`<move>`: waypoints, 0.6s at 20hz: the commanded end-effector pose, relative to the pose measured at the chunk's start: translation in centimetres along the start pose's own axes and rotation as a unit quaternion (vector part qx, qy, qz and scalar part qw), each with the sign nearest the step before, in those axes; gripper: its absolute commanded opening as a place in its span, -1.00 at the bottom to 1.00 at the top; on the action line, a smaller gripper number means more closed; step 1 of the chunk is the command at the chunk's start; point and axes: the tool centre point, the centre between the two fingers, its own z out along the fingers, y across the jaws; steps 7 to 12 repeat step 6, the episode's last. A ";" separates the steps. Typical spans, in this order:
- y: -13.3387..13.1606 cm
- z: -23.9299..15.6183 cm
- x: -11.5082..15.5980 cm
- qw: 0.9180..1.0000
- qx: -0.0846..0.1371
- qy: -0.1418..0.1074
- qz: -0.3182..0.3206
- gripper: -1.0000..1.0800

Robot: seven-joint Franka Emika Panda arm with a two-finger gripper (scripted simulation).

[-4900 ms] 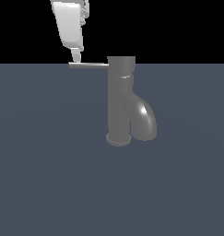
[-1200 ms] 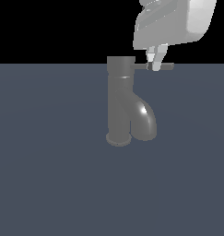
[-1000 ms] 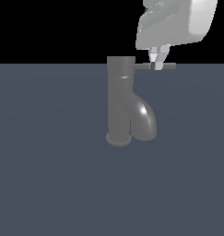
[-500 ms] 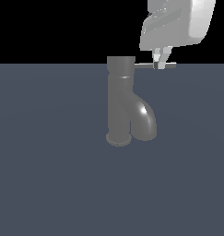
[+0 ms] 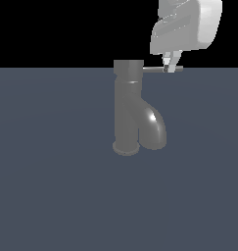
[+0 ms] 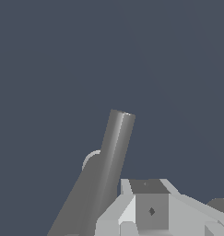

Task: Turn on the faucet by rotating a designated handle.

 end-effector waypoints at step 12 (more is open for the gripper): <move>-0.8 0.0 3.2 1.000 0.001 0.002 0.017 -1.00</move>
